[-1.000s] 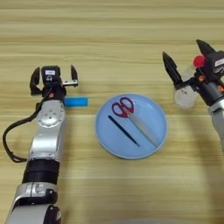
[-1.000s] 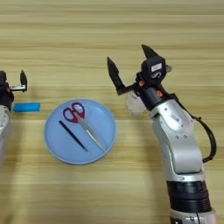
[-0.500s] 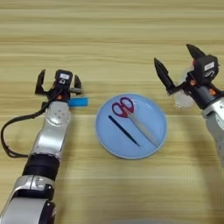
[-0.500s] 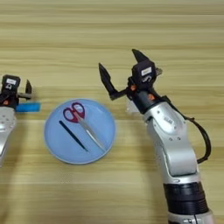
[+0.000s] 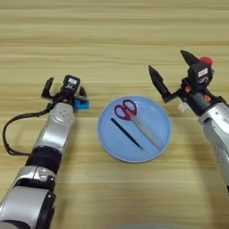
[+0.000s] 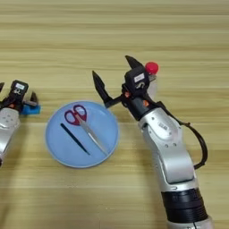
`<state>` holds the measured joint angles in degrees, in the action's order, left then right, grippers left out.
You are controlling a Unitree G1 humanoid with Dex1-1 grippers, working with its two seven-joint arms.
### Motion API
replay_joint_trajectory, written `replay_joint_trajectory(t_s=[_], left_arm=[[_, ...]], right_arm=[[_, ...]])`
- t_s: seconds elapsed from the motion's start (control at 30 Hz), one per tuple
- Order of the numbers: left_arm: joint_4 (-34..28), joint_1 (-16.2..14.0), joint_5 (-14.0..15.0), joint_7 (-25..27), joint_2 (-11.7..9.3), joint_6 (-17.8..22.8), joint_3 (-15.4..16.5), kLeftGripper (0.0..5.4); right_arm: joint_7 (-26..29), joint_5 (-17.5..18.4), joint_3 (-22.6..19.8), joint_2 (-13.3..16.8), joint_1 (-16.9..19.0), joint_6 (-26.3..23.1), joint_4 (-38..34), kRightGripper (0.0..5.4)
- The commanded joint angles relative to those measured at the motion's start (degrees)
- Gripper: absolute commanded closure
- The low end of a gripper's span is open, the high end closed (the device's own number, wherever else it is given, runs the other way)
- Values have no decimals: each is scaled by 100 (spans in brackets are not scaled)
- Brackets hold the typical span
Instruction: Move the objects on the table
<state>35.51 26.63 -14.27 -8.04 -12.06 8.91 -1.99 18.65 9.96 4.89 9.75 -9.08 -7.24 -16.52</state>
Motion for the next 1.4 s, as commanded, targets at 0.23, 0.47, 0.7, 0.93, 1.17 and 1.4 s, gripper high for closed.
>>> replay_joint_trajectory(t_s=[0.23,0.47,0.7,0.93,1.17,1.4], left_arm=[[-322,-279,205,251,-50,375,150,0],[-1110,-839,253,466,88,828,117,0],[-1929,-1342,169,583,159,1186,-47,0],[-2342,-1687,143,646,175,1371,-143,0],[-2846,-2057,93,734,148,1529,-234,0],[-3295,-2165,127,777,202,1661,-237,0]], right_arm=[[-119,-112,70,-105,-58,-57,58,4],[-156,-142,82,-155,-78,-67,70,4],[-187,-146,64,-180,-110,-69,114,4],[-217,-147,60,-193,-124,-83,127,4],[-226,-153,56,-192,-142,-98,169,4],[-212,-153,54,-175,-141,-105,207,4]])
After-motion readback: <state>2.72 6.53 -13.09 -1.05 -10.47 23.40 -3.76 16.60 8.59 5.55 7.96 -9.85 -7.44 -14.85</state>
